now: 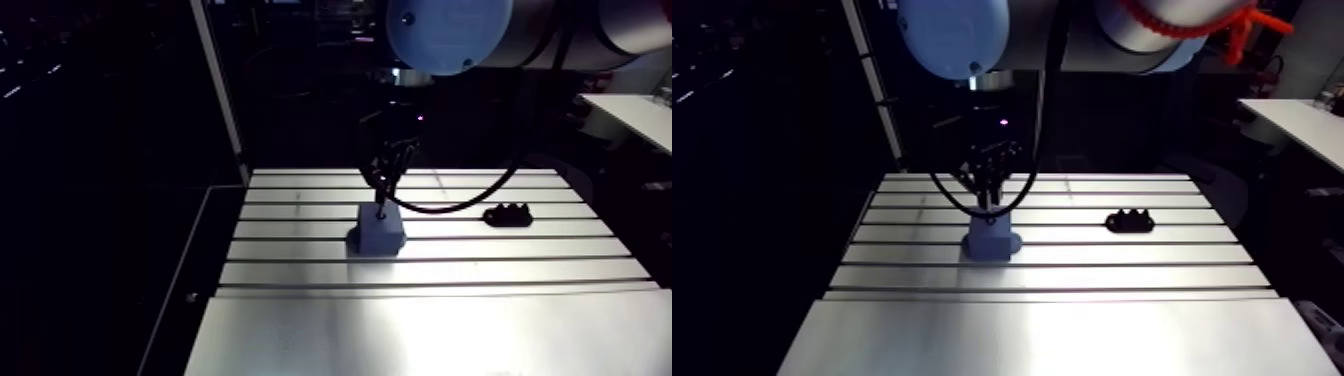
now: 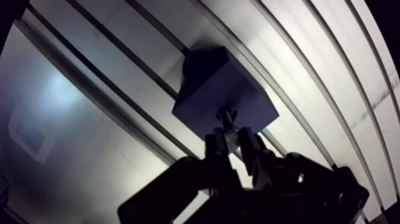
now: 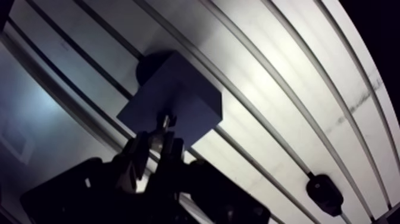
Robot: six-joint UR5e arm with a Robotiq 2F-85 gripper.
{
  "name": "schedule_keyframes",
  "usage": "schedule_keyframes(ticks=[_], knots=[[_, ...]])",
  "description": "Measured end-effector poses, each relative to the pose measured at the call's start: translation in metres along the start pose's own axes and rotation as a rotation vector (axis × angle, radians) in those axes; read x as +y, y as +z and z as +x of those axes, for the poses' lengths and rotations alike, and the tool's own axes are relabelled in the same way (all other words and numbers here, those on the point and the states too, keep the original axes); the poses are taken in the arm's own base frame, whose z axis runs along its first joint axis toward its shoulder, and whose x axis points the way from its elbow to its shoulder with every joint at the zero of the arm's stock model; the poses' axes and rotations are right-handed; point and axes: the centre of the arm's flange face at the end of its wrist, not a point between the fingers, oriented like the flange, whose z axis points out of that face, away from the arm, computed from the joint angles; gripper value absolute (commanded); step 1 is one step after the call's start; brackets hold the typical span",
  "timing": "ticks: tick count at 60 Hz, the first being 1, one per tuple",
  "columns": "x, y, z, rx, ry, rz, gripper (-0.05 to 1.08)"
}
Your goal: Pick up the M10 bolt and insert it into the hex recess until seated.
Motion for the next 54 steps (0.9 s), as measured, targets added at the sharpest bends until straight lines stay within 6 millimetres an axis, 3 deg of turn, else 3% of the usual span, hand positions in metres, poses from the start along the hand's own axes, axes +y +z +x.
schedule_keyframes(ticks=[54], knots=[[0.0014,0.0028,0.0001,-0.004,0.0,0.003,0.92]])
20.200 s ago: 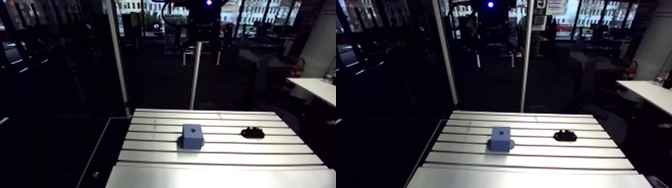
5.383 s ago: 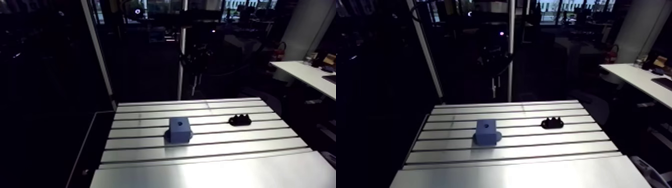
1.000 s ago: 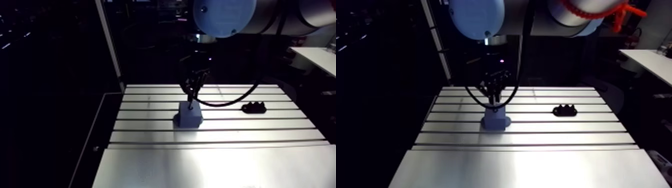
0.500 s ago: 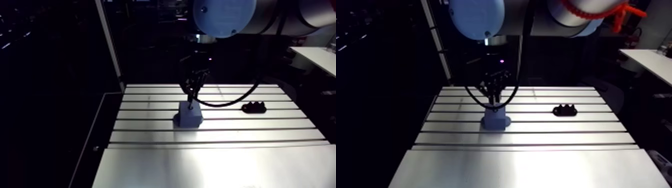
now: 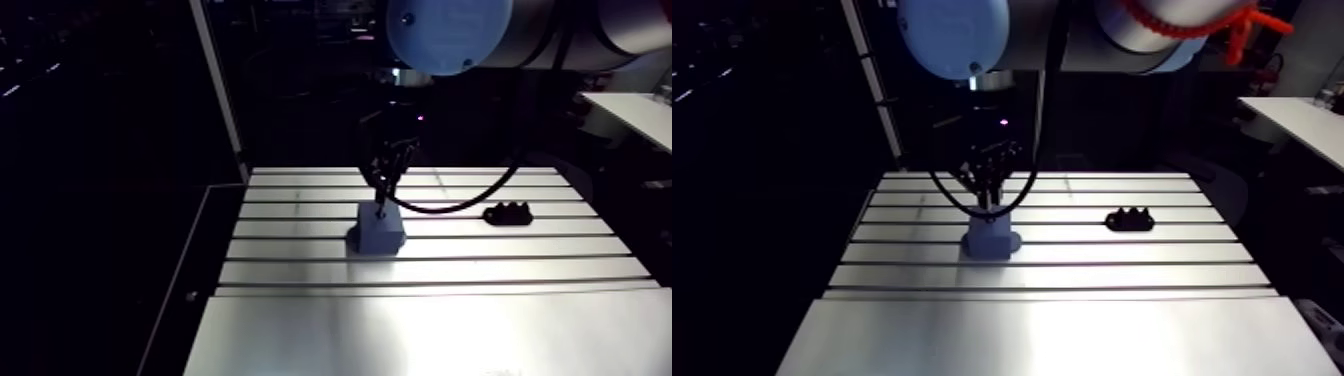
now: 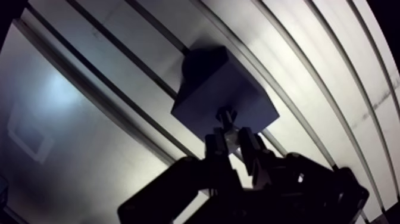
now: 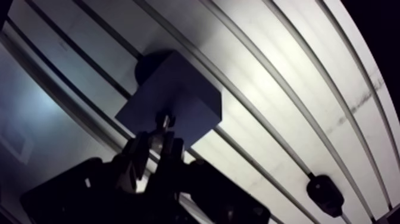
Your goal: Pick up the M10 bolt and insert it into the hex recess until seated.
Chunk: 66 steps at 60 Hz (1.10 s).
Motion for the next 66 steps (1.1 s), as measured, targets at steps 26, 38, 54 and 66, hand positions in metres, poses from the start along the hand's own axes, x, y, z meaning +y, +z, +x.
schedule_keyframes(ticks=[26,38,54,66], knots=[[0.0016,0.0022,0.0015,-0.002,0.0,0.002,0.92],[0.0021,0.0019,0.0019,-0.002,0.0,0.002,0.92],[0.0024,0.0043,0.0022,-0.005,-0.001,0.005,0.92],[0.0022,0.0052,0.002,-0.007,-0.002,0.007,0.92]])
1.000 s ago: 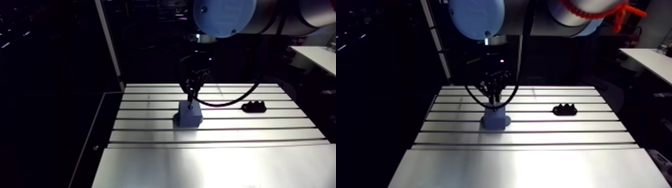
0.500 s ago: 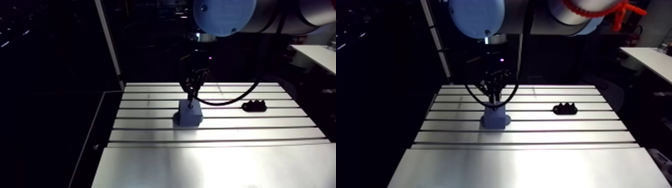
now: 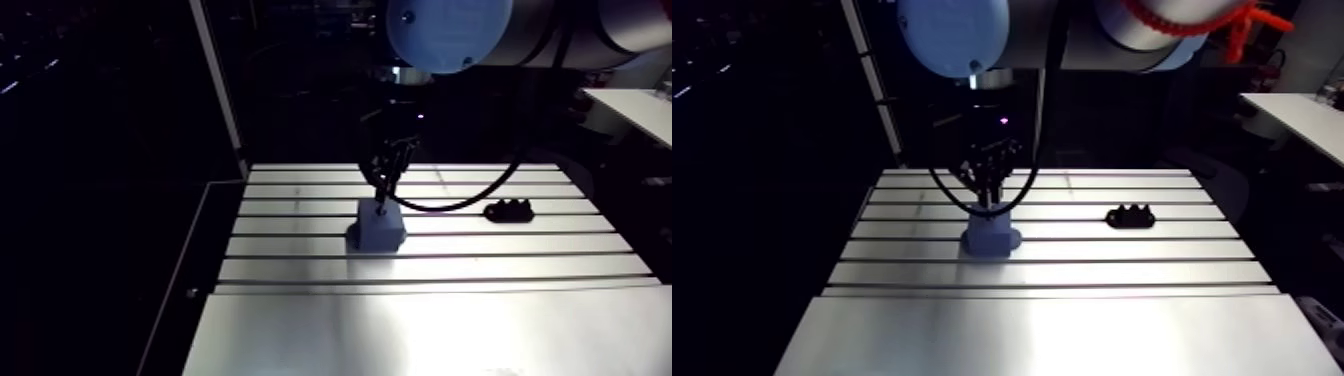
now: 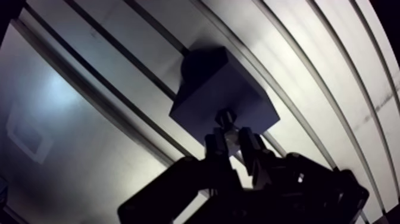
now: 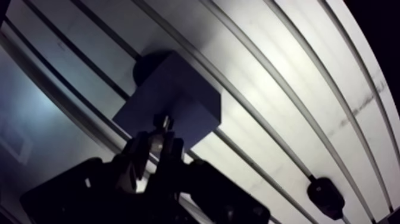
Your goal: Pick up the M10 bolt and insert it into the hex recess until seated.
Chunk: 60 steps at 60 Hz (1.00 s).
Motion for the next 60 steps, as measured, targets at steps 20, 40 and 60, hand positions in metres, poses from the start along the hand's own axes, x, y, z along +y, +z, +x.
schedule_keyframes(ticks=[20,40,60], knots=[[-0.0005,0.0018,-0.0005,-0.002,-0.009,0.002,0.92],[-0.0004,0.0018,-0.0002,0.002,-0.011,-0.001,0.69],[-0.0039,0.0046,-0.0004,0.009,-0.038,-0.006,0.01]])
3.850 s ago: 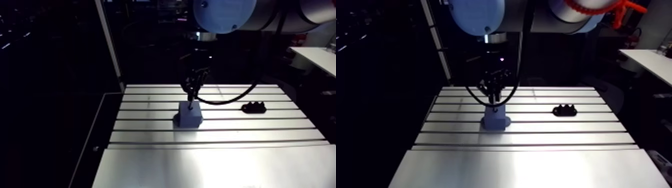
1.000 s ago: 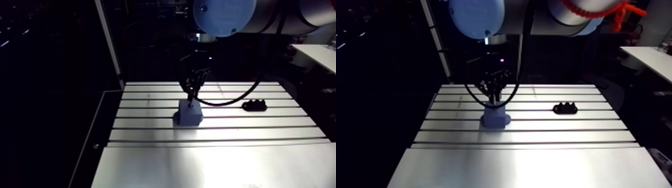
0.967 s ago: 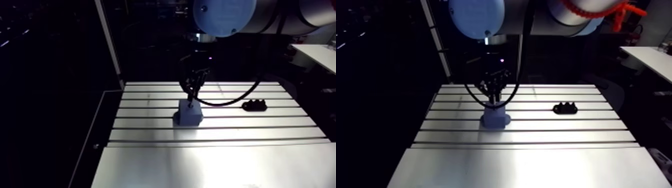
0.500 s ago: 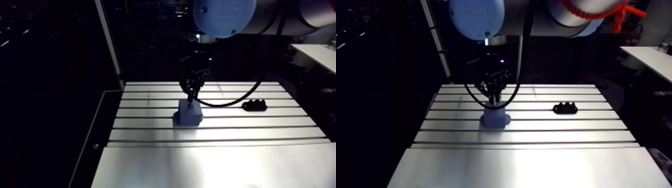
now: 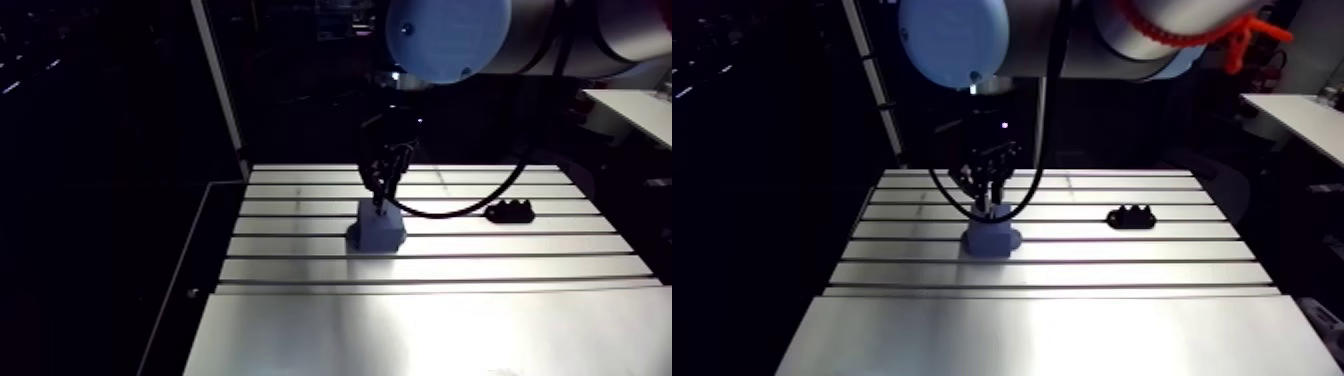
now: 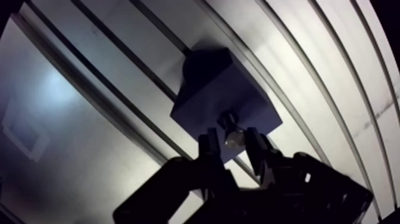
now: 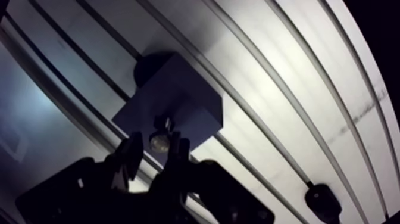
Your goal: Pick up the M10 bolt and insert it into the hex recess until seated.
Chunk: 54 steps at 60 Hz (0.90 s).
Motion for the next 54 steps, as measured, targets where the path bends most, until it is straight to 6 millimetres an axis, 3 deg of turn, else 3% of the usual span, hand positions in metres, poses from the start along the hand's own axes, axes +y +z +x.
schedule_keyframes(ticks=[54], knots=[[-0.0047,-0.0012,0.0009,0.008,-0.023,0.001,0.01]])
